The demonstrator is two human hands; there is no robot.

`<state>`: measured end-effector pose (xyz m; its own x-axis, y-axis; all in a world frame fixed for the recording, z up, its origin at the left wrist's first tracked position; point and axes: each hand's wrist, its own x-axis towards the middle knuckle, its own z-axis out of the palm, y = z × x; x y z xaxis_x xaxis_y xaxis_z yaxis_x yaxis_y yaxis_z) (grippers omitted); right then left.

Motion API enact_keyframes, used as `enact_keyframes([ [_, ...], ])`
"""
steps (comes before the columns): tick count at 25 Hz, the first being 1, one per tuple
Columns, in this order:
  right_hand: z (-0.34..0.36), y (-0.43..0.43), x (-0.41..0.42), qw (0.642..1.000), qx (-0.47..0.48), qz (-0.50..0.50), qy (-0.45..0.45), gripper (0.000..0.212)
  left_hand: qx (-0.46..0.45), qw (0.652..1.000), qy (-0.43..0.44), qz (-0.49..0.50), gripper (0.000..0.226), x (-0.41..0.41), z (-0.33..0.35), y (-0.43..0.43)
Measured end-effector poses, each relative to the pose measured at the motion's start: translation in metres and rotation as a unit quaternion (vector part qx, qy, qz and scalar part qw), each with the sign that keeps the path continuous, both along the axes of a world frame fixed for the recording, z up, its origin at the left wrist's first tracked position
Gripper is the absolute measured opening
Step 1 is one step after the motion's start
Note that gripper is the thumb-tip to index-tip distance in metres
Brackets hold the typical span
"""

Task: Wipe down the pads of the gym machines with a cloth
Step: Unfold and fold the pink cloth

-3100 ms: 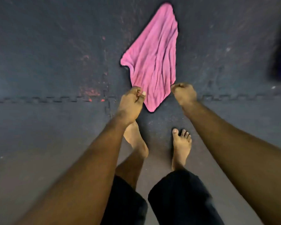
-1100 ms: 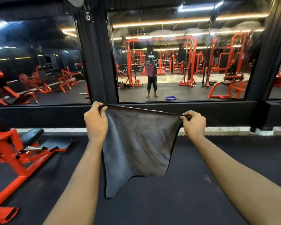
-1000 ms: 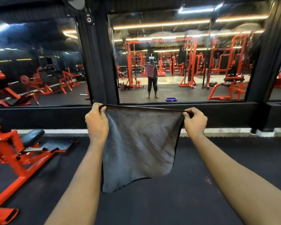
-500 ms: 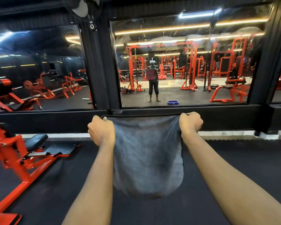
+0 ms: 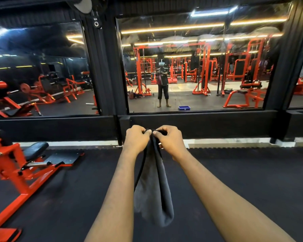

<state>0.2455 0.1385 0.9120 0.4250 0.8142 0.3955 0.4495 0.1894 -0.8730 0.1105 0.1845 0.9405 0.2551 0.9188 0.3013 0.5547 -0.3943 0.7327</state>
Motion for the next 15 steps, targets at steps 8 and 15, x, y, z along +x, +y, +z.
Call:
enact_keyframes([
  [8, 0.002, 0.001, 0.008, 0.998, -0.008, 0.059, -0.036, 0.013, -0.112, 0.982, -0.031, -0.146, 0.029, -0.013, 0.014, -0.005],
  [15, 0.017, -0.012, 0.024, 0.986, -0.041, 0.164, -0.014, 0.017, 0.053, 0.995, -0.033, -0.075, 0.034, -0.017, 0.007, 0.005],
])
